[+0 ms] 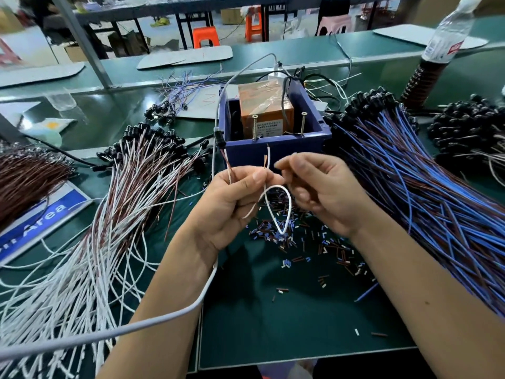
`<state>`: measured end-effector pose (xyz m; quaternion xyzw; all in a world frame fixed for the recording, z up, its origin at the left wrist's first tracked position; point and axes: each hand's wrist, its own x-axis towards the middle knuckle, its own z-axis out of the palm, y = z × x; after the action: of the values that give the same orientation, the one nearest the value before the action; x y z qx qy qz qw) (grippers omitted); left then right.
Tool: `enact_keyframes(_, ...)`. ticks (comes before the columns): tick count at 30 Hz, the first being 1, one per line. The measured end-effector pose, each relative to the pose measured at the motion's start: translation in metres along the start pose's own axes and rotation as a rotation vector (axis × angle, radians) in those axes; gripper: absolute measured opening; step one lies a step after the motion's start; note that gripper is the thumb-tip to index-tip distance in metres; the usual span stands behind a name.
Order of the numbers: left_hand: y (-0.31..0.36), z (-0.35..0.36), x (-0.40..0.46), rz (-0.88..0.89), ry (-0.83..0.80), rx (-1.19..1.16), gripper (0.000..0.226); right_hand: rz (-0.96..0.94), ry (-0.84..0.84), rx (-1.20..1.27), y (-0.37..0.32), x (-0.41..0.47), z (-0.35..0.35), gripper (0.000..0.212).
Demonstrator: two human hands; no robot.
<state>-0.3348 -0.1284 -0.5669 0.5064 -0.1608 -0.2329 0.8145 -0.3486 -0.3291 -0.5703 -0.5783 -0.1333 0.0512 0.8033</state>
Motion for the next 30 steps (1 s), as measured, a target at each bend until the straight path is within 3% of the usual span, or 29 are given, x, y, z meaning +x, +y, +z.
enact_keyframes(8, -0.002, 0.001, 0.000, 0.048, -0.056, 0.053, 0.023, 0.057, -0.130, 0.080, 0.003, -0.001, 0.003, 0.018)
enact_keyframes(13, -0.002, 0.005, -0.003, 0.066, -0.192, 0.072, 0.025, 0.077, -0.197, 0.163, 0.000, -0.002, 0.001, 0.009)
enact_keyframes(18, -0.001, 0.009, -0.005, 0.081, -0.106, 0.094, 0.018, -0.025, -0.171, 0.080, -0.007, -0.004, 0.002, 0.013)
enact_keyframes(21, 0.001, 0.011, -0.005, 0.099, -0.050, 0.043, 0.024, -0.109, -0.059, 0.099, -0.012, -0.002, -0.001, 0.014)
enact_keyframes(25, 0.003, 0.014, -0.005, 0.192, 0.089, 0.091, 0.015, -0.318, 0.254, -0.044, -0.013, 0.001, -0.005, 0.012)
enact_keyframes(30, -0.001, 0.021, 0.002, 0.459, 0.453, 0.248, 0.009, -0.532, 0.672, -0.555, -0.010, 0.003, -0.010, 0.006)
